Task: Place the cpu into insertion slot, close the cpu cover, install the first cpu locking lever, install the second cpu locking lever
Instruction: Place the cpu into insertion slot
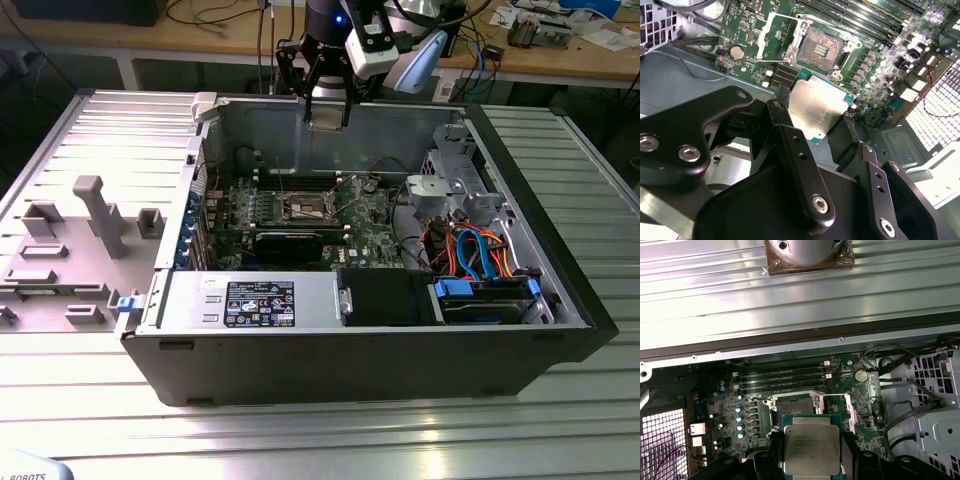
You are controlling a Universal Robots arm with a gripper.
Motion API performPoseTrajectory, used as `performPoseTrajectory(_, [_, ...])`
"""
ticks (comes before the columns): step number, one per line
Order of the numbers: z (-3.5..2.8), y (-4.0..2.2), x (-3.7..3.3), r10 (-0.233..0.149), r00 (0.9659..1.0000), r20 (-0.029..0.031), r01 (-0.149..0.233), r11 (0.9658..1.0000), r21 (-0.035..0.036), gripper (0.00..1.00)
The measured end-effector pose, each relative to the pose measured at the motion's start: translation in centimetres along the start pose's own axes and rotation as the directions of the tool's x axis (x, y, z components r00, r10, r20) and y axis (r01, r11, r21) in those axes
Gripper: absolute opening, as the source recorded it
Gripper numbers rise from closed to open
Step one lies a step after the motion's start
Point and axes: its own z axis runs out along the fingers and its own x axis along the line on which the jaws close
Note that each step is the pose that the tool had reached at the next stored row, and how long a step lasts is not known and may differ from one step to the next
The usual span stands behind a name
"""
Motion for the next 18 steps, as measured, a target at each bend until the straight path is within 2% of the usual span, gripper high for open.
performPoseTrajectory(18, [0.00, 0.00, 0.00, 0.018, 0.9998, 0.0016, -0.018, 0.9998, -0.0004, 0.55])
